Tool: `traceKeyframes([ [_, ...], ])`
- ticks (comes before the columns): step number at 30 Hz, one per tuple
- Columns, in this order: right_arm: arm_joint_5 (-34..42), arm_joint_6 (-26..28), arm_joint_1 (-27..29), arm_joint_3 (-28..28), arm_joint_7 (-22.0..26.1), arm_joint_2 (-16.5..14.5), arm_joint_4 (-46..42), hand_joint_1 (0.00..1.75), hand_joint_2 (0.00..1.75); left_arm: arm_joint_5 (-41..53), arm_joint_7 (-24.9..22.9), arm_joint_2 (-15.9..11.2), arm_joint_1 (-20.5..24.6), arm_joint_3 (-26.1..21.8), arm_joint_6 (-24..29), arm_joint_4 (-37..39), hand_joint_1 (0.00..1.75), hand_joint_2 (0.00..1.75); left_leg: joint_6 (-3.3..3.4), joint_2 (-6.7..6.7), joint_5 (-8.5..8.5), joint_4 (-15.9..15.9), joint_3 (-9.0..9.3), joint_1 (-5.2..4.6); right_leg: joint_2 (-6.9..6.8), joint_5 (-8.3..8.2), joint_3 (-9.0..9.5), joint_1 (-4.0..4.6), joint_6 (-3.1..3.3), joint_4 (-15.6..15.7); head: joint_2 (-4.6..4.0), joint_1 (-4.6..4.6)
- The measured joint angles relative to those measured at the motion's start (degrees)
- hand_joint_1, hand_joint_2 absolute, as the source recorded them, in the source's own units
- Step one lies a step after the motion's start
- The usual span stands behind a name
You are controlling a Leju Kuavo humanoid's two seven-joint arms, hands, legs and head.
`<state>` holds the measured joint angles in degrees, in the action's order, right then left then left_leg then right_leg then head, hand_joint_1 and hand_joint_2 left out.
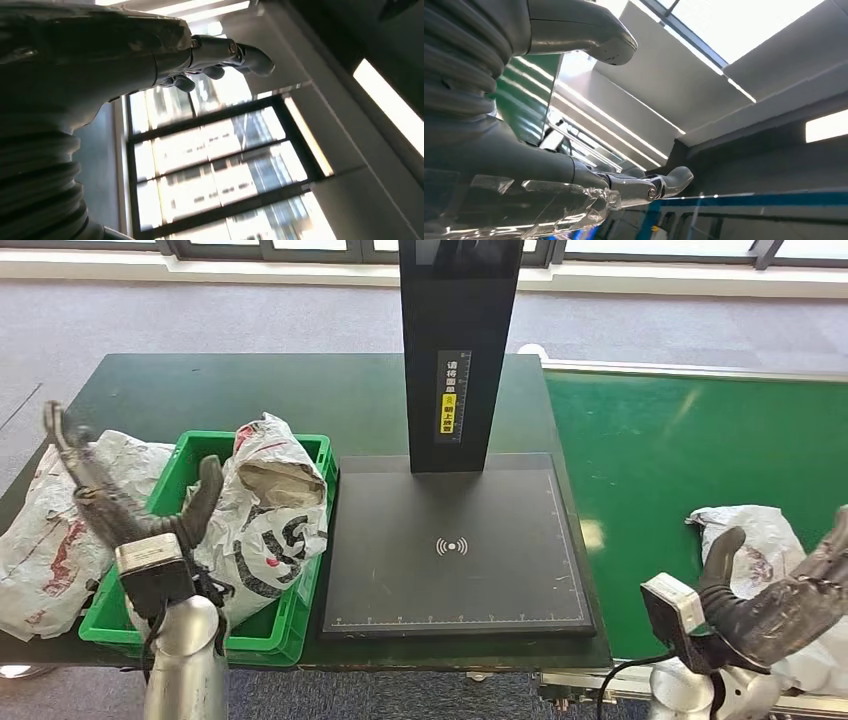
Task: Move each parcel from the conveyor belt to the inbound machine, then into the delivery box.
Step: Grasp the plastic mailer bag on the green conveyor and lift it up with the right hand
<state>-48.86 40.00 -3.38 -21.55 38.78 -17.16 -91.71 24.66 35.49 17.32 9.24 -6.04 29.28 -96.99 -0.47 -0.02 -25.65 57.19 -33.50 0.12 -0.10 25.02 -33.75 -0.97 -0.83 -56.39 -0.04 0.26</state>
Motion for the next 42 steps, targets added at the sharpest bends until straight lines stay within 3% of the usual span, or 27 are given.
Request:
traceKeyframes([
  [5,-23.82,-0.03,-2.85,-6.84,-9.16,-0.21,4.18,0.00,1.75,-12.47,3.13,-0.08,0.23,6.61,-19.86,6.25,0.00,1.75,0.04,-0.06,-0.01,0.01,0.01,-0.02,-0.05,-0.02,0.03,-0.01,-0.01,0.01,0.02,0.00],
  [8,-36.49,-0.02,-4.78,-10.25,-24.12,0.30,8.93,0.00,1.75,-17.22,3.61,-0.11,0.65,9.54,-29.09,9.58,0.00,1.75,0.04,-0.09,0.00,0.02,0.01,-0.01,-0.09,-0.02,0.08,0.00,-0.02,0.01,0.01,-0.01],
  [11,-39.34,-0.05,-5.05,-7.46,-45.15,3.78,16.61,0.00,1.75,-19.39,3.51,-0.12,1.05,11.50,-35.05,11.89,0.00,1.75,0.04,-0.17,0.00,0.02,0.00,-0.02,-0.18,-0.01,0.12,-0.01,-0.02,0.01,0.00,-0.01],
  [13,-39.41,-0.03,-5.34,-4.33,-52.48,6.34,21.44,0.00,1.75,-19.89,3.35,-0.12,1.23,12.24,-36.53,12.97,0.00,1.75,0.04,-0.14,-0.01,0.02,-0.01,-0.02,-0.14,-0.01,0.08,-0.01,-0.02,0.01,0.00,-0.01],
  [15,-39.42,-0.01,-6.28,-1.57,-55.92,8.48,26.44,0.00,1.75,-20.16,3.15,-0.12,1.35,12.56,-37.33,13.68,0.00,1.75,0.04,-0.10,-0.02,0.02,0.00,-0.01,-0.08,-0.01,0.06,0.00,-0.02,0.01,0.00,-0.02],
  [18,-39.42,-0.03,-7.60,2.14,-58.91,10.97,33.82,0.00,1.75,-20.31,3.00,-0.12,1.44,12.80,-37.93,14.44,0.00,1.75,0.04,-0.13,-0.01,0.02,0.00,-0.01,-0.15,0.00,0.06,0.00,-0.01,0.01,0.00,-0.02],
  [26,-39.42,-0.11,-9.61,6.22,-60.44,13.98,43.21,0.00,1.75,-20.33,2.93,-0.12,1.53,12.97,-38.10,15.68,0.00,1.75,0.04,-0.14,-0.01,0.01,-0.01,0.00,-0.17,0.00,0.07,0.01,-0.01,0.00,0.01,-0.02],
  [30,-39.42,-3.26,-11.13,6.84,-61.75,14.70,48.48,0.00,1.75,-20.20,2.89,-0.12,1.58,13.12,-38.39,16.12,0.00,1.75,0.04,-0.16,-0.01,0.02,-0.01,-0.01,-0.18,0.00,0.07,0.00,-0.01,0.01,0.01,-0.02],
  [34,-39.42,-7.06,-12.04,6.50,-59.94,14.91,52.64,0.00,1.75,-19.91,2.82,-0.12,1.65,13.12,-38.52,16.62,0.00,1.75,0.04,-0.14,-0.01,0.02,-0.01,-0.01,-0.16,0.00,0.06,0.00,-0.01,0.01,0.00,-0.02],
  [42,-39.42,-8.35,-13.29,5.81,-61.45,15.06,56.47,0.00,1.75,-19.20,2.71,-0.12,1.71,13.12,-38.86,17.41,0.00,1.75,0.04,-0.14,-0.01,0.02,-0.01,0.00,-0.15,0.00,0.05,0.01,-0.01,0.01,0.00,-0.02],
])
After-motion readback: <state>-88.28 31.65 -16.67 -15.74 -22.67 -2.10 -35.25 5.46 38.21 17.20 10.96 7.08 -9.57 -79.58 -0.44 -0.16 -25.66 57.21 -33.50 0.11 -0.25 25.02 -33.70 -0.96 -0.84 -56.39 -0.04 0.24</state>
